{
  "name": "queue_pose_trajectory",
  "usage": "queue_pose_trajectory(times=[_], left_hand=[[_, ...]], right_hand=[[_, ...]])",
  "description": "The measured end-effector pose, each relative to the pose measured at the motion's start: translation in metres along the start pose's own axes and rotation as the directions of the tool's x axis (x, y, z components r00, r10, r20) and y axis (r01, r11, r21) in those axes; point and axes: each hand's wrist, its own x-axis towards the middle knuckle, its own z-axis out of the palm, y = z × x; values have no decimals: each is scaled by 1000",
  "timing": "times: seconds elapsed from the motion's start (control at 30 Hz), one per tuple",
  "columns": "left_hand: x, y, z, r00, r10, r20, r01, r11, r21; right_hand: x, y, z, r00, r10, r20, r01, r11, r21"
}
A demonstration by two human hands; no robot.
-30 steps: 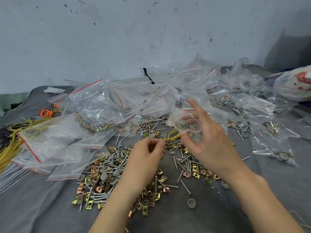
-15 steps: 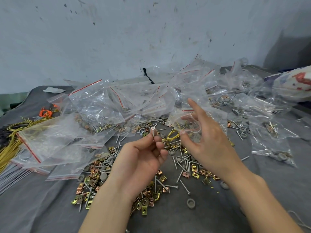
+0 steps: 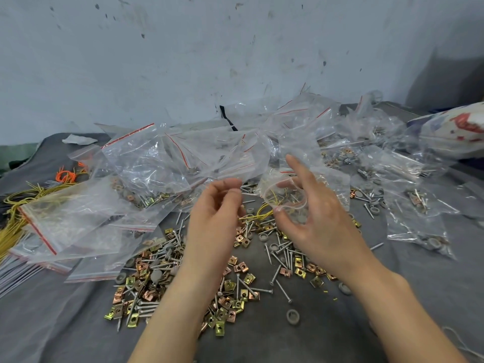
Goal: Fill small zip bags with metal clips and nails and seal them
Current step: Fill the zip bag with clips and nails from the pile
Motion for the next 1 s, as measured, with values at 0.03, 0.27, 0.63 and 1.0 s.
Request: queue_pose_trajectory(times=[0.03,0.27,0.63,1.0], left_hand=[[-1,1,4,993,119,4,-119,984,129],[-2,4,32,929,262,263,-351,848,396],[23,-9,-35,986,119,118,-167,646,745],[20,-43,-40,957,-115,267,-254,115,960]], right_hand=[[0,0,0,1000,-5,1,5,1000,3],[0,3,2,1000,-16,-5,16,1000,27],[-4,5,-3,999,25,44,-27,999,47],[-5,3,-1,999,26,41,-28,999,38]])
